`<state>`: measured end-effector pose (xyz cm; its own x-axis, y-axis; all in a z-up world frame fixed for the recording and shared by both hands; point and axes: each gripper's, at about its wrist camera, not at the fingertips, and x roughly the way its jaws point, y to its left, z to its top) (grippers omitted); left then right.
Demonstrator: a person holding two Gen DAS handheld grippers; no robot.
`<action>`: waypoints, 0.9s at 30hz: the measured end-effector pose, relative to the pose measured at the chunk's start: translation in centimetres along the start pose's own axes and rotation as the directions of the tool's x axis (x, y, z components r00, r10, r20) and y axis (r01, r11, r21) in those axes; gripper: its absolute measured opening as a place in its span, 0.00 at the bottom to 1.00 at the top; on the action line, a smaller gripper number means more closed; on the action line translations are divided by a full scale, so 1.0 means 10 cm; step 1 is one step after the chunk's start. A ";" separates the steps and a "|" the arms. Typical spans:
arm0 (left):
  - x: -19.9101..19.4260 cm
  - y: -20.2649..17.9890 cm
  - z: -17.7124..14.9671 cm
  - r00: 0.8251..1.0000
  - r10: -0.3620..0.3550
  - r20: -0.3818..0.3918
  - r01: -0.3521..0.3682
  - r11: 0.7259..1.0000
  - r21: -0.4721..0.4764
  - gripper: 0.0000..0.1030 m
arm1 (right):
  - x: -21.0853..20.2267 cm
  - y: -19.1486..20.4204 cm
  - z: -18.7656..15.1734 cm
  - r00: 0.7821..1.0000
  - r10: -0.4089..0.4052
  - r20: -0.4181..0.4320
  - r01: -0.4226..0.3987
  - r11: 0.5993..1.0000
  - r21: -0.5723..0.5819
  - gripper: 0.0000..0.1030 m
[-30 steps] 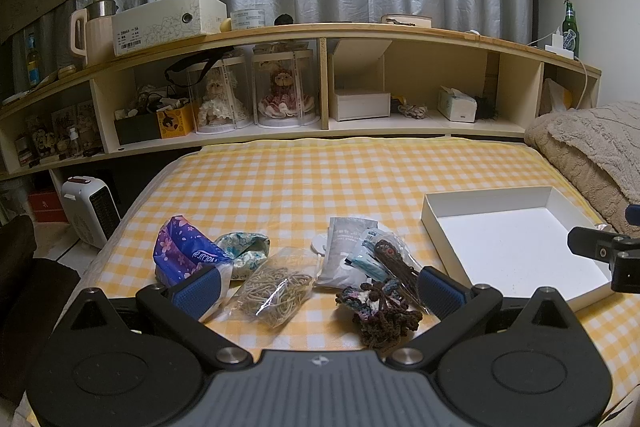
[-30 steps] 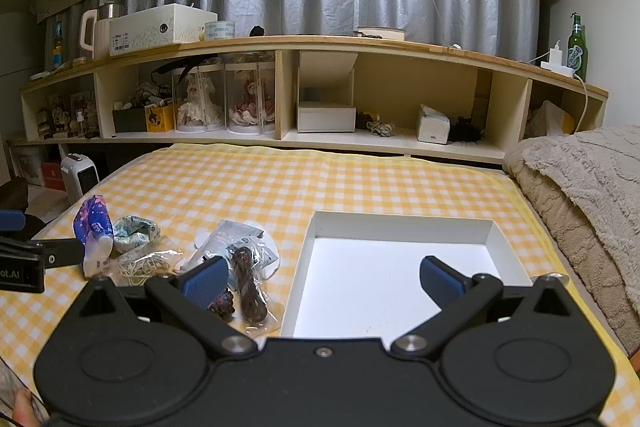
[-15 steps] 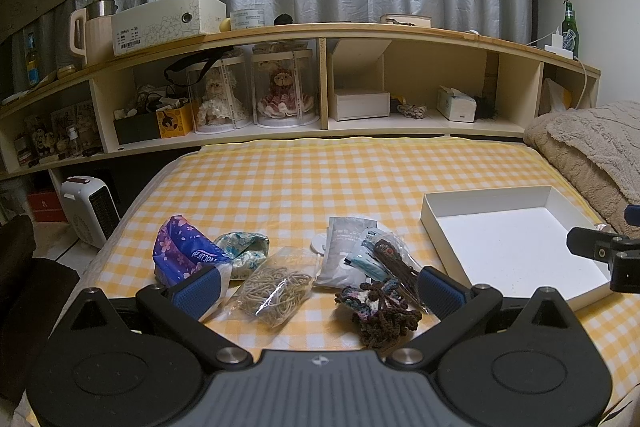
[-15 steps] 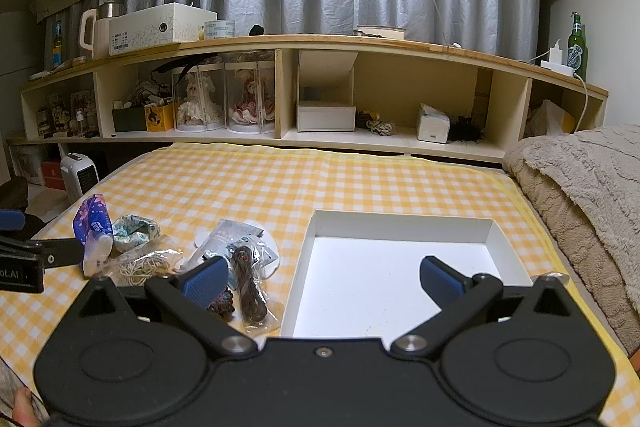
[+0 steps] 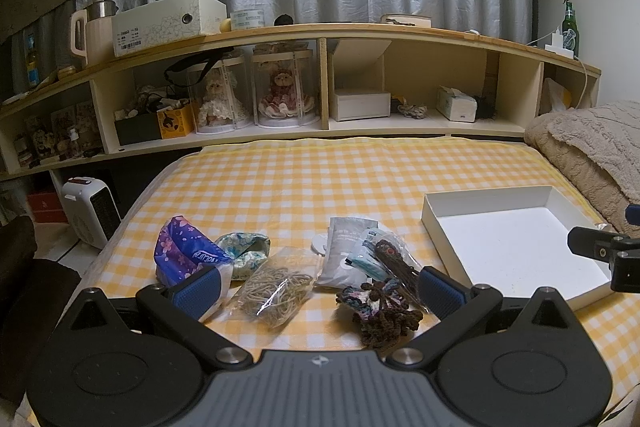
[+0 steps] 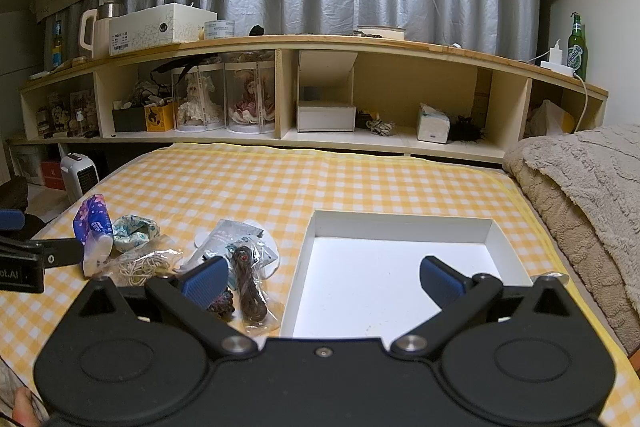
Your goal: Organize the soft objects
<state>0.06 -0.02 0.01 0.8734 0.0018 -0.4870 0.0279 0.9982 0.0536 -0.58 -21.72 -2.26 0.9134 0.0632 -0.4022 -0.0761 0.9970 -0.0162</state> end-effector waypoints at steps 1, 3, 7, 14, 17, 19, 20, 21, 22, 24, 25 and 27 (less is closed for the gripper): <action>0.01 -0.02 -0.03 1.000 0.003 0.000 -0.003 1.000 0.001 1.00 | 0.00 0.00 0.00 1.000 0.000 0.000 0.000 1.000 0.000 1.00; 0.02 -0.04 -0.06 1.000 0.006 -0.001 -0.006 1.000 0.004 1.00 | 0.01 0.02 0.01 1.000 0.004 0.003 -0.004 1.000 -0.001 1.00; 0.04 -0.02 -0.03 1.000 0.012 0.001 -0.012 1.000 0.006 1.00 | 0.03 0.04 -0.06 1.000 0.015 0.015 -0.015 1.000 -0.006 1.00; 0.07 0.07 0.09 0.998 0.056 0.005 -0.056 0.998 -0.005 1.00 | 0.03 0.06 -0.05 1.000 -0.002 0.015 0.002 1.000 -0.005 1.00; 0.10 0.13 0.13 0.999 0.053 0.012 -0.053 0.999 -0.003 1.00 | 0.04 0.05 -0.04 1.000 0.005 0.016 -0.005 1.000 0.001 1.00; 0.14 0.16 0.16 0.999 0.048 0.012 -0.048 0.999 0.004 1.00 | 0.05 0.05 -0.04 1.000 0.013 0.014 -0.013 1.000 0.002 1.00; 0.17 0.20 0.18 0.999 0.051 0.014 -0.051 0.999 0.005 1.00 | 0.05 0.05 -0.03 1.000 0.016 0.013 -0.016 1.000 0.002 1.00; 0.20 0.23 0.20 0.998 0.056 0.019 -0.056 0.998 0.003 1.00 | 0.06 0.05 -0.02 1.000 0.018 0.012 -0.018 1.000 0.002 1.00; 0.24 0.25 0.22 0.998 0.059 0.021 -0.059 0.998 -0.001 1.00 | 0.07 0.05 -0.02 1.000 0.021 0.013 -0.021 1.000 0.001 1.00; 0.33 0.33 0.28 0.998 0.058 0.019 -0.057 0.998 -0.015 1.00 | 0.09 0.06 0.00 0.999 0.028 0.016 -0.028 1.000 -0.004 1.00; 0.37 0.37 0.30 0.998 0.056 0.015 -0.056 0.998 -0.026 1.00 | 0.11 0.06 0.00 0.999 0.034 0.020 -0.034 0.999 -0.009 1.00; 0.44 0.48 0.36 0.997 0.071 0.019 -0.069 0.996 -0.063 1.00 | 0.15 0.08 0.03 0.998 0.046 0.029 -0.046 0.999 -0.020 1.00</action>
<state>5.79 4.57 1.22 0.8821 0.0712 -0.4657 -0.0635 0.9975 0.0323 0.86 -20.77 -2.64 0.9201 0.1107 -0.3757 -0.1257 0.9919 -0.0156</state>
